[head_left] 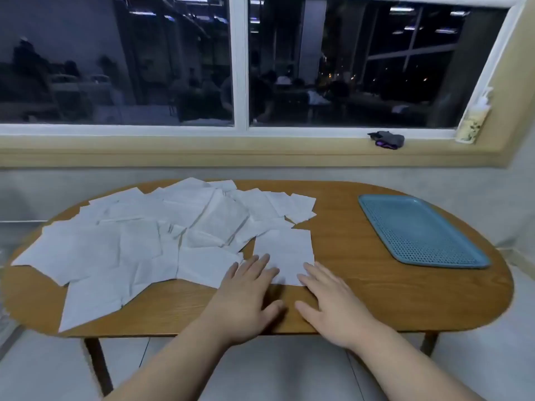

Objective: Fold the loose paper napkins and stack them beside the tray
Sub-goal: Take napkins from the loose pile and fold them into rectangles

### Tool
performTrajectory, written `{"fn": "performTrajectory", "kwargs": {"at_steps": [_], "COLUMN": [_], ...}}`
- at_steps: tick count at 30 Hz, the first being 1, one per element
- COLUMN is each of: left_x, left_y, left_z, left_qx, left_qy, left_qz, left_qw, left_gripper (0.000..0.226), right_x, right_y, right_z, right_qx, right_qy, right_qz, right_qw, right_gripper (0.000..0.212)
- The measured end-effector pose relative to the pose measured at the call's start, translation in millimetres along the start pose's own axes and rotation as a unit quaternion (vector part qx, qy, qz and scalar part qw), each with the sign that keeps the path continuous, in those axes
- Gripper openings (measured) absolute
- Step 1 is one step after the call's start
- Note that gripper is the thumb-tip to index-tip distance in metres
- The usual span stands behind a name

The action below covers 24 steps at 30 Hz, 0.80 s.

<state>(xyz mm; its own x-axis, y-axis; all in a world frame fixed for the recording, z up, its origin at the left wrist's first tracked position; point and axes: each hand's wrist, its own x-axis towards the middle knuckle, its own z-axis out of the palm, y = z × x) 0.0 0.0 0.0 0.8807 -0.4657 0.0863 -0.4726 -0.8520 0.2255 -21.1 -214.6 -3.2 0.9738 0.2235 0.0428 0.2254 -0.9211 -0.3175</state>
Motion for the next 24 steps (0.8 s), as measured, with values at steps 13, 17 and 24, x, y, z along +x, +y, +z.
{"fn": "performTrajectory", "kwargs": {"at_steps": [13,17,24], "left_x": [-21.4,-27.9,-36.4], "left_y": [-11.7,-11.6,-8.4], "left_z": [29.5,25.0,26.6], "left_qx": [0.062,0.057,0.025], "left_qy": [0.056,0.070,0.127], "left_qz": [0.127,0.149,0.159], "left_qw": [0.988,0.985,0.979], "left_gripper": [0.054,0.051,0.042], "right_x": [-20.0,-35.5,-38.4], "right_y": [4.3,10.7,17.5], "right_z": [9.1,10.4,15.0], "right_qx": [-0.060,-0.065,-0.010], "right_qy": [0.027,0.003,0.064], "right_qz": [-0.010,-0.028,-0.062], "right_qw": [0.998,0.997,0.996], "right_gripper": [0.079,0.070,0.026]}}
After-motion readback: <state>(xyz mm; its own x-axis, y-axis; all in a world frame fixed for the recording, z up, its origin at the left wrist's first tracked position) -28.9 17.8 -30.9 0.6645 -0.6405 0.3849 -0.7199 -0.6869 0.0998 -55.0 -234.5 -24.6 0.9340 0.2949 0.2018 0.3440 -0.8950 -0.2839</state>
